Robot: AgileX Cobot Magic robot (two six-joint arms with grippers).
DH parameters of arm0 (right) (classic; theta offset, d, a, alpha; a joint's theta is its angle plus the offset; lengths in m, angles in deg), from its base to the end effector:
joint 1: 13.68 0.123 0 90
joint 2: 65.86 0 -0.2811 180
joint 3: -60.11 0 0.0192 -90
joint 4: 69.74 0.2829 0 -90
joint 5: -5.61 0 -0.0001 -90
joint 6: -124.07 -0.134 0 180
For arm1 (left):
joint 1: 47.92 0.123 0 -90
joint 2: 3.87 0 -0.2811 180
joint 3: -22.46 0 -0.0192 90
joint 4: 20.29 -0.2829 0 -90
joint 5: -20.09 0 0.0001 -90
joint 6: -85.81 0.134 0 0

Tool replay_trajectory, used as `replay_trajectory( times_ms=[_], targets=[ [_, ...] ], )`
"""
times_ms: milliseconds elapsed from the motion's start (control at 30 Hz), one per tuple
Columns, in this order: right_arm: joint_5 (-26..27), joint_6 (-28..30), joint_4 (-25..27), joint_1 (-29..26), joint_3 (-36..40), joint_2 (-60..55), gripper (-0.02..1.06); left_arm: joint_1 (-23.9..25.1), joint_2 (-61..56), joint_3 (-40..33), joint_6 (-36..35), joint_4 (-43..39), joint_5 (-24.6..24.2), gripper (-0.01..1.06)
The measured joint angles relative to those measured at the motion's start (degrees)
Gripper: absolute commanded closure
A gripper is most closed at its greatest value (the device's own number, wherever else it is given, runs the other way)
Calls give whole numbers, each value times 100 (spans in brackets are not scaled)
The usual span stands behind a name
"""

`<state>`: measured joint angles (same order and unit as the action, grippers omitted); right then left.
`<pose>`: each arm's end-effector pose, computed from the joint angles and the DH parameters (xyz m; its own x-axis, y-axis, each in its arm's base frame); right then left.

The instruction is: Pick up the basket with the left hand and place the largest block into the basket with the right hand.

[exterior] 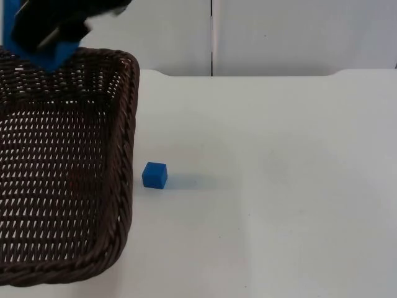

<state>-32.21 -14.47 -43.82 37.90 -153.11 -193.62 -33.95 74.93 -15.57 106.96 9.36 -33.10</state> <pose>0.3169 0.4574 0.2599 -0.0613 -0.6191 -0.7829 -0.9657 0.2350 -0.1102 0.2418 0.0054 0.1687 -0.9465 -0.1972 -0.2556 -0.0911 0.9228 -0.3744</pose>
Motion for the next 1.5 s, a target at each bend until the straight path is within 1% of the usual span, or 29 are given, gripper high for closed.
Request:
replay_trajectory(
  times_ms=[100, 167, 200, 233, 267, 333, 433, 467, 500, 567, 767, 867, 900, 1000, 1033, 1067, 1200, 1233, 1333, 1400, 1500],
  targets=[
    [0, -12, 0, 53, -185, -341, 103, 0, 0, 0, 0, 0, 0, 105],
    [-15, -23, 0, 67, -212, -533, 94, 0, 0, 0, 0, 0, 0, 105],
    [-15, -23, 0, 67, -212, -583, 87, 0, 0, 0, 0, 0, 0, 105],
    [-15, -23, 0, 67, -212, -583, 78, 0, 0, 0, 0, 0, 0, 105],
    [-24, -35, -12, 67, -212, -651, 78, 0, 0, 0, 0, -11, 0, 105],
    [-38, -35, -19, 67, -212, -692, 56, 0, 0, 0, 0, -9, 0, 105],
    [-38, -73, -19, 67, -224, -705, 27, 0, 0, 0, 0, -9, 0, 105],
    [-38, -74, -19, 67, -232, -705, 27, 0, 0, 0, 0, -9, 0, 105],
    [-38, -83, -19, 67, -232, -705, 20, 0, 0, -9, 0, -42, 0, 105],
    [-38, -83, -58, 67, -232, -670, 14, 0, 0, -22, 0, -53, -11, 105],
    [-160, -142, -150, 2, -232, -380, 13, 0, 0, -22, 0, -53, 1, 105],
    [-337, -436, -150, -237, -232, 39, 13, 0, 0, -22, 0, -53, 1, 105],
    [-337, -436, -150, -237, -232, 39, 13, 0, 0, -22, 0, -53, 1, 105],
    [-711, -702, -150, -553, -232, 374, 13, 0, 0, -22, 0, -53, 1, 105],
    [-1015, -721, -94, -699, -232, 513, 13, 0, 0, -22, 0, -53, 1, 105],
    [-1015, -721, -94, -699, -232, 513, 13, 0, 0, -22, 0, -53, 1, 105],
    [-1679, -678, 59, -1016, -58, 918, 13, 0, 0, -22, 0, -53, 1, 105],
    [-1679, -678, 59, -1016, -58, 918, 13, 0, 0, -22, 0, -53, 1, 105],
    [-1804, -668, 92, -1126, 319, 1312, 13, 0, 0, -22, 0, -53, 1, 105],
    [-1794, -668, 92, -1157, 469, 1434, 13, 0, 0, -22, 0, -53, 12, 105],
    [-1641, -656, 92, -1184, 914, 1887, 13, 0, 0, -22, 0, -53, 12, 105]
  ],
)
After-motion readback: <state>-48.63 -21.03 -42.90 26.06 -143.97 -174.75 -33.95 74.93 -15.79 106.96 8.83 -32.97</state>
